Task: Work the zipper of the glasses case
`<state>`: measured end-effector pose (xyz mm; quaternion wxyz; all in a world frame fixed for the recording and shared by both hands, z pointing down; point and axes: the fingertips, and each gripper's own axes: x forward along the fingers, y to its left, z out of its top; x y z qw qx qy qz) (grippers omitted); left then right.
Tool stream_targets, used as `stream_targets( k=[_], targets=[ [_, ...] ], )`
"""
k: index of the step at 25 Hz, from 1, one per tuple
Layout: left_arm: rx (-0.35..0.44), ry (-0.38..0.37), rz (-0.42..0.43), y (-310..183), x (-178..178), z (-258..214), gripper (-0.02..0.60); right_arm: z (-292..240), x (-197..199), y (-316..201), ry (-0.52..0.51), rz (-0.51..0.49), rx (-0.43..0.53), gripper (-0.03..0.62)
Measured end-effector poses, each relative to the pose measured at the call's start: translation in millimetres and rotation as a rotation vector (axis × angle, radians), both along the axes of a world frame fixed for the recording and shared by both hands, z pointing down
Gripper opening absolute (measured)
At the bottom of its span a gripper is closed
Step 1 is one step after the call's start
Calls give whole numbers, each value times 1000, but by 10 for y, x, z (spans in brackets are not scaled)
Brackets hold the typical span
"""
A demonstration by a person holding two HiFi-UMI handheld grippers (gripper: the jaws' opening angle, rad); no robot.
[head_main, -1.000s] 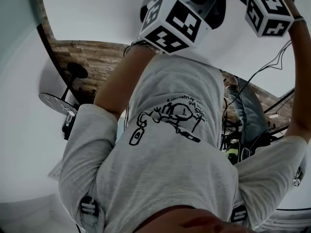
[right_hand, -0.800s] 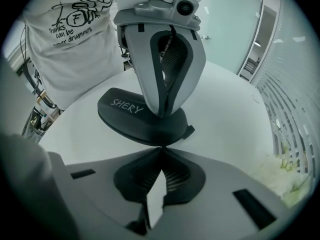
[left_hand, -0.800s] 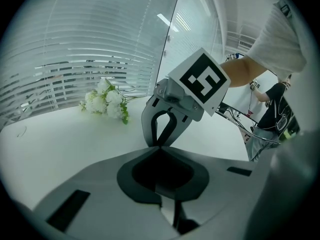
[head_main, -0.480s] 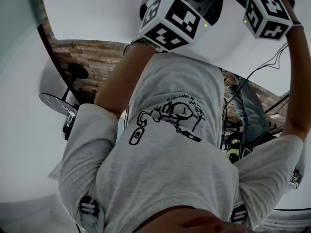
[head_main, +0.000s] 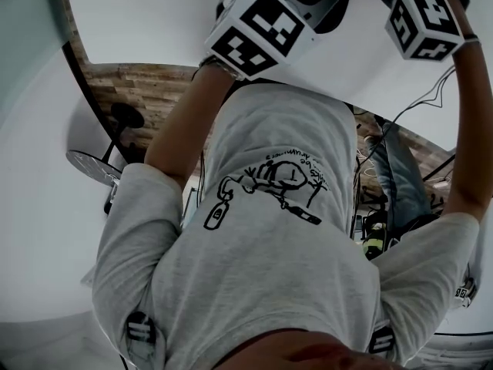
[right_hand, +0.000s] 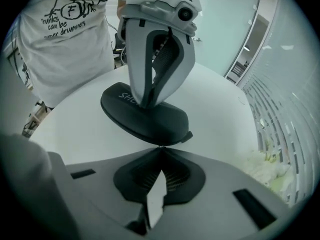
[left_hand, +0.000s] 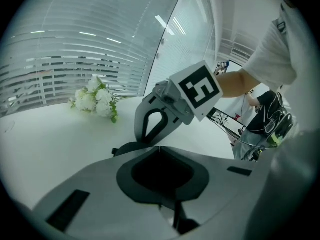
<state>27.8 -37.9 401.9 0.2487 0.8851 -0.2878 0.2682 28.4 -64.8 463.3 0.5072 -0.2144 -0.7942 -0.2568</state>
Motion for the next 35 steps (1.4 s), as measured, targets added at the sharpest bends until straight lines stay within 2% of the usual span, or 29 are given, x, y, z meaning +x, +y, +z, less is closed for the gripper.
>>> stream_targets(
  k=[2, 4, 7, 15, 24, 26, 31, 35],
  targets=[
    [23, -10, 32, 12, 26, 9, 21, 4, -71, -59, -6, -26, 31, 5],
    [44, -54, 56, 1, 7, 50, 21, 25, -142, -90, 0, -47, 54, 5],
    [50, -90, 70, -19, 9, 94, 20, 67, -146, -100, 17, -32, 56, 5],
    [59, -81, 70, -21, 108, 154, 20, 137, 11, -3, 12, 120, -59, 5],
    [68, -108, 86, 2, 80, 108, 20, 97, 42, 121, 17, 192, -126, 5],
    [71, -107, 85, 26, 93, 102, 20, 86, 69, 133, 5, 184, -116, 5],
    [21, -66, 66, 61, -2, 115, 20, 83, 91, 45, -13, 158, -40, 5],
    [16, -81, 70, 64, -22, 149, 20, 93, 86, -69, -13, 159, 10, 5]
  ],
)
